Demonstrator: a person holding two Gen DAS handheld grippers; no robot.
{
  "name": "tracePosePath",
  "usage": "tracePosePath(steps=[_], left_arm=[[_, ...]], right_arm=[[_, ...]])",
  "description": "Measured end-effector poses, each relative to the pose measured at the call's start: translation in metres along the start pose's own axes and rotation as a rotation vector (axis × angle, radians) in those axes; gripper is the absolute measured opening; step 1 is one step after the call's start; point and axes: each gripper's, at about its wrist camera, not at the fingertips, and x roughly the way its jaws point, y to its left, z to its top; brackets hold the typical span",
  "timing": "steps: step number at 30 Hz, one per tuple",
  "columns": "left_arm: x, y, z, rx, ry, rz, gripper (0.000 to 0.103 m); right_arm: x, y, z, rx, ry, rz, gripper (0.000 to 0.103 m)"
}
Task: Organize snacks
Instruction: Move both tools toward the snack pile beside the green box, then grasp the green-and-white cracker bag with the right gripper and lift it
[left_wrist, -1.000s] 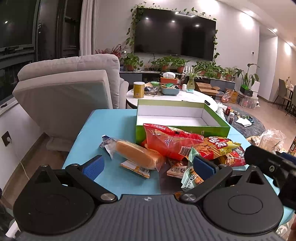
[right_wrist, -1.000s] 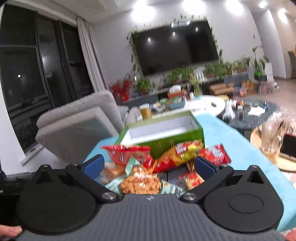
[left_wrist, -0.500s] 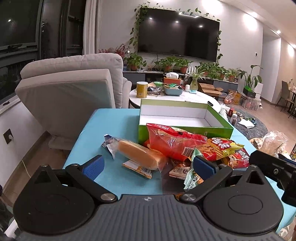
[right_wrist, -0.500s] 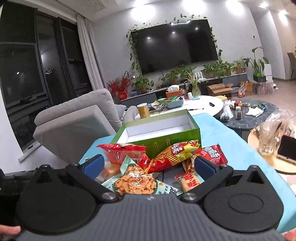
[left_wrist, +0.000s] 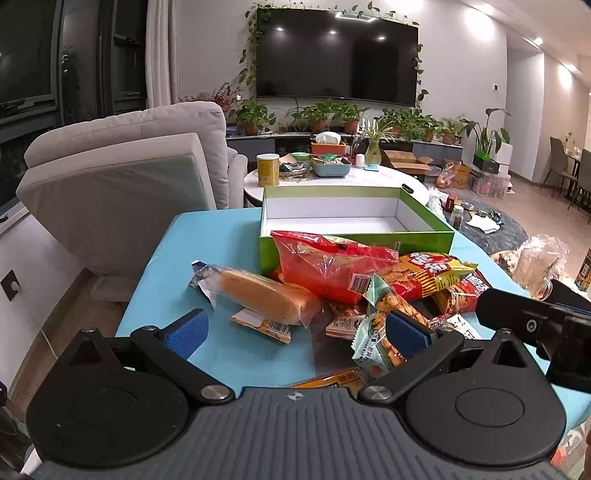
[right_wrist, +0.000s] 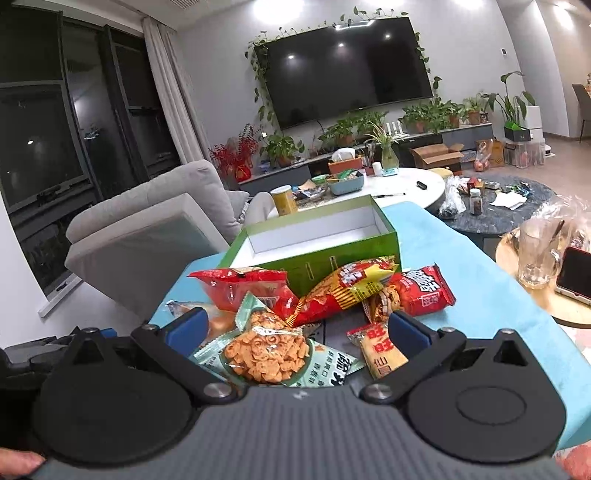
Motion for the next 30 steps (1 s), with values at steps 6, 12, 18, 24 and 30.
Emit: tracePosePath(steps=[6, 12, 18, 24, 30], left_arm=[[0.002, -0.001, -0.001, 0.01, 0.007, -0.001, 0.103], [0.0, -0.002, -0.002, 0.018, -0.005, -0.016, 0.103], [0.0, -0.005, -0.003, 0.039, -0.013, -0.022, 0.103], [0.001, -0.007, -0.004, 0.046, -0.008, -0.024, 0.103], [0.002, -0.007, -0.005, 0.051, -0.004, -0.024, 0.103]], right_arm=[[0.006, -0.005, -0.001, 0.035, 0.037, 0.005, 0.07], [0.008, -0.013, 0.001, 0.113, 0.089, 0.036, 0.07], [0.008, -0.016, 0.001, 0.147, 0.107, 0.041, 0.07], [0.009, -0.02, 0.001, 0.168, 0.118, 0.05, 0.07], [0.008, -0.026, 0.002, 0.206, 0.125, 0.061, 0.07]])
